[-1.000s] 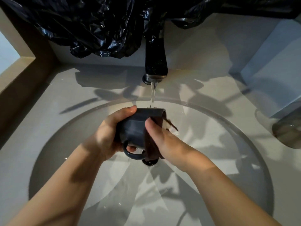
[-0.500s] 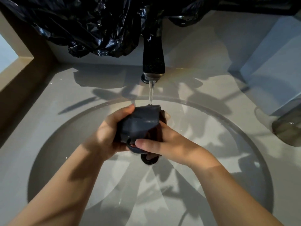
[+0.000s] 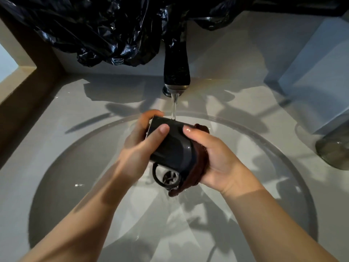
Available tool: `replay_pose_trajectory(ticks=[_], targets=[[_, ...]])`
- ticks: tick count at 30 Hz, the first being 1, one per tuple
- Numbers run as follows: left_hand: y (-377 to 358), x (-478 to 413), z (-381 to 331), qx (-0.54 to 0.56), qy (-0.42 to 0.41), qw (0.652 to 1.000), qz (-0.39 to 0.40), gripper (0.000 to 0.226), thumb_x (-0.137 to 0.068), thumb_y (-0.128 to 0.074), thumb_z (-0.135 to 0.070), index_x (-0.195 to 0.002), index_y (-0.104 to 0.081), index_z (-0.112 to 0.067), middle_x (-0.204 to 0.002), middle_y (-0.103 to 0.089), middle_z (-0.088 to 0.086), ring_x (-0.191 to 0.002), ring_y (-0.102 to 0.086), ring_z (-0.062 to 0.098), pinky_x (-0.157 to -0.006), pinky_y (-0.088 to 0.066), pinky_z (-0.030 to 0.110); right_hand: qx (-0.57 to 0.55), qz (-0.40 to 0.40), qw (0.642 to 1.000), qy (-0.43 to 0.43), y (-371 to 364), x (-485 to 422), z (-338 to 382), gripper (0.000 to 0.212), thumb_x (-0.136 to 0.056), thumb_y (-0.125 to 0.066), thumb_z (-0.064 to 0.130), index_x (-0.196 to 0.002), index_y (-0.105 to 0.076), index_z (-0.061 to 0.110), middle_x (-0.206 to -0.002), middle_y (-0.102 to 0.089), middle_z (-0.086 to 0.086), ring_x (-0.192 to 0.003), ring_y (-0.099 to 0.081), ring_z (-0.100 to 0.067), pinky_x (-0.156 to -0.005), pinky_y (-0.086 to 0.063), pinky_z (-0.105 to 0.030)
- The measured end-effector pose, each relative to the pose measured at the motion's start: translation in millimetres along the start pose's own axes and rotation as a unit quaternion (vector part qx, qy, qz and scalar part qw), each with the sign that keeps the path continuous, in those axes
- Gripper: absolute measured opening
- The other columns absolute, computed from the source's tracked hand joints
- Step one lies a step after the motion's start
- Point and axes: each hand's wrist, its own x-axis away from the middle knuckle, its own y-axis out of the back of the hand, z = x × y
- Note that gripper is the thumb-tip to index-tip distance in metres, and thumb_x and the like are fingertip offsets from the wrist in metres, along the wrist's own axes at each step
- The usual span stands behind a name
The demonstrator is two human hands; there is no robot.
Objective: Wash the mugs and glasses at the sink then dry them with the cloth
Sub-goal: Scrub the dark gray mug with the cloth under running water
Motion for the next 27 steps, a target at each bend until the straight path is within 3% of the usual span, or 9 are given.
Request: replay_pose_trajectory(ticks=[3, 8, 11, 13, 16, 20, 22, 24, 27], targets=[[4.0, -4.6, -3.8, 0.052, 0.092, 0.993, 0.048, 0.046, -0.068, -0.051, -0.078, -0.101, -0.062, -0.047, -0.101, -0.072, -0.007, -0.093, -0.07, 0.017, -0.072, -0.056, 0.036, 0.131, -0.047, 0.987, 0.084, -0.9, -2.4, -4.6, 0.027, -0.071, -0.067, 0.006, -0.098, -0.068, 0.01, -0.092, -0.073, -0.007, -0.082, -0.069, -0.018, -0.077, -0.057, -0.031], [-6.3, -15.9, 4.1, 0.181, 0.242, 0.952, -0.049, 0.051, -0.084, -0.049, -0.062, -0.107, -0.065, -0.02, -0.098, -0.074, 0.008, -0.09, -0.07, 0.027, -0.084, -0.054, 0.045, 0.567, -0.085, 0.808, 0.136, 1.8, -16.8, -23.7, 0.023, -0.079, -0.072, 0.017, -0.097, -0.063, 0.03, -0.095, -0.068, 0.009, -0.095, -0.063, -0.01, -0.086, -0.051, -0.03], [-11.9, -18.5, 5.9, 0.143, 0.194, 0.966, -0.091, 0.031, -0.091, -0.052, -0.05, -0.092, -0.065, -0.022, -0.084, -0.072, 0.004, -0.081, -0.066, 0.022, -0.076, -0.052, 0.037, 0.432, -0.082, 0.891, 0.111, -3.4, -18.1, -26.6, 0.035, -0.071, -0.07, 0.017, -0.105, -0.064, 0.019, -0.107, -0.069, -0.005, -0.101, -0.064, -0.019, -0.095, -0.05, -0.037], [-12.7, -19.0, 10.7, 0.07, 0.091, 0.989, -0.098, 0.023, -0.086, -0.051, -0.048, -0.088, -0.064, -0.029, -0.087, -0.069, -0.002, -0.089, -0.064, 0.02, -0.08, -0.05, 0.035, 0.129, -0.048, 0.99, 0.041, -0.6, -18.7, -19.4, 0.051, -0.066, -0.063, 0.008, -0.117, -0.061, 0.006, -0.111, -0.067, -0.016, -0.103, -0.062, -0.028, -0.099, -0.047, -0.041], [-9.8, -15.2, 11.2, -0.035, -0.03, 0.996, -0.072, 0.023, -0.081, -0.044, -0.049, -0.097, -0.06, -0.042, -0.103, -0.064, -0.011, -0.1, -0.059, 0.001, -0.088, -0.046, 0.017, -0.093, -0.011, 0.996, -0.006, 3.1, -13.8, -12.6, 0.056, -0.069, -0.056, 0.008, -0.124, -0.056, -0.001, -0.117, -0.063, -0.022, -0.105, -0.06, -0.034, -0.102, -0.044, -0.046], [-1.8, -15.7, 3.7, 0.109, 0.106, 0.988, 0.038, 0.025, -0.074, -0.055, -0.046, -0.096, -0.066, -0.039, -0.109, -0.068, 0.004, -0.097, -0.067, 0.018, -0.078, -0.056, 0.042, 0.108, -0.061, 0.991, 0.057, 0.0, -8.3, -5.1, 0.037, -0.064, -0.066, 0.003, -0.101, -0.066, 0.01, -0.1, -0.071, -0.011, -0.089, -0.067, -0.022, -0.088, -0.054, -0.032], [0.5, -13.3, 0.3, 0.173, 0.176, 0.968, 0.052, 0.025, -0.08, -0.055, -0.043, -0.093, -0.068, -0.026, -0.092, -0.071, 0.006, -0.078, -0.07, 0.021, -0.063, -0.056, 0.04, 0.419, -0.08, 0.901, 0.084, -2.2, -3.0, -6.7, 0.029, -0.071, -0.073, 0.004, -0.09, -0.063, 0.024, -0.088, -0.068, 0.005, -0.084, -0.064, -0.012, -0.082, -0.052, -0.023], [-1.3, -12.8, 2.2, 0.158, 0.204, 0.966, 0.014, 0.031, -0.088, -0.048, -0.043, -0.09, -0.066, -0.018, -0.078, -0.07, 0.005, -0.067, -0.066, 0.02, -0.061, -0.052, 0.032, 0.514, -0.061, 0.851, 0.09, -3.5, -3.5, -14.5, 0.03, -0.078, -0.071, 0.006, -0.092, -0.059, 0.03, -0.086, -0.063, 0.011, -0.083, -0.061, -0.006, -0.079, -0.049, -0.017], [-7.5, -15.2, 5.9, 0.118, 0.116, 0.984, -0.061, 0.019, -0.083, -0.058, -0.038, -0.08, -0.064, -0.021, -0.068, -0.067, -0.007, -0.068, -0.061, 0.014, -0.063, -0.048, 0.026, 0.27, -0.023, 0.96, 0.068, -4.8, -9.1, -18.6, 0.032, -0.072, -0.07, 0.005, -0.101, -0.063, 0.016, -0.091, -0.068, 0.001, -0.086, -0.064, -0.014, -0.086, -0.052, -0.025]])
